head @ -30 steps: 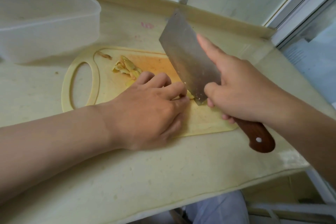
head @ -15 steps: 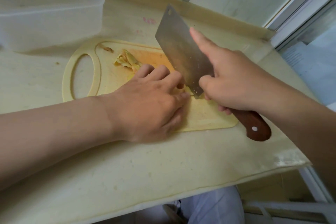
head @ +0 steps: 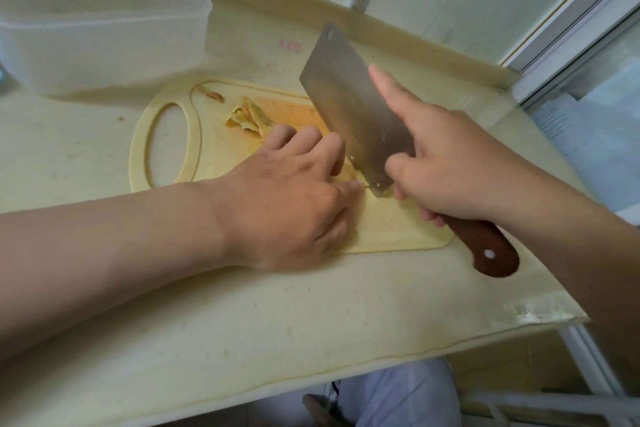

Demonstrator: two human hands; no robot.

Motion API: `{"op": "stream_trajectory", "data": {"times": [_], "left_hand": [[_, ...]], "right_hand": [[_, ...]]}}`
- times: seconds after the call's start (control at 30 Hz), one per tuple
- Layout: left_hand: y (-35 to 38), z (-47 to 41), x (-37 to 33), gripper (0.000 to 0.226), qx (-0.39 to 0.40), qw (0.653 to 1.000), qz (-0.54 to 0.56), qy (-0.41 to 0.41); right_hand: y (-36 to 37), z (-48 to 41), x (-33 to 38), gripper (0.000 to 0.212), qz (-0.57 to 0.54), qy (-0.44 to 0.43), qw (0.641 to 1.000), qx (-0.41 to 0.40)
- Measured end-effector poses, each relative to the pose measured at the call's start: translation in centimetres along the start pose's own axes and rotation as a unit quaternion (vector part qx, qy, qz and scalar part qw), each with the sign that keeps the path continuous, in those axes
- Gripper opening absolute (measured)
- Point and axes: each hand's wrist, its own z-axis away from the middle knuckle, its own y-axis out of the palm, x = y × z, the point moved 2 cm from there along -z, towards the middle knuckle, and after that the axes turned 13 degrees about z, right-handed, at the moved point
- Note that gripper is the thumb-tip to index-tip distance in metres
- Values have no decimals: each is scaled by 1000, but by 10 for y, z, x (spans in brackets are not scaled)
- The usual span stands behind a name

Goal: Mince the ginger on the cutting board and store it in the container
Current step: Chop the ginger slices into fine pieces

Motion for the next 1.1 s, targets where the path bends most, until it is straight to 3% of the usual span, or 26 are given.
{"op": "stream_trajectory", "data": {"times": [0.17, 0.47, 0.73, 0.83, 1.1], "left_hand": [[-1, 1, 1, 60, 1, 1000, -3, -1], [1, 0, 1, 65, 4, 1000, -1, -5], [-2, 1, -1, 70, 12, 1000, -2, -12], [-3, 1, 0, 67, 8, 1000, -6, -10], [-2, 0, 0, 69, 11, 1000, -14, -9]], "right_hand": [[11, 21, -8, 99, -42, 22, 997, -60], [0, 12, -6, 98, -11, 7, 1000, 22], [9, 20, -7, 100, -53, 15, 997, -49], [11, 34, -8, 99, -73, 35, 996, -43], [-1, -1, 0, 101, -7, -1, 1000, 12]]}}
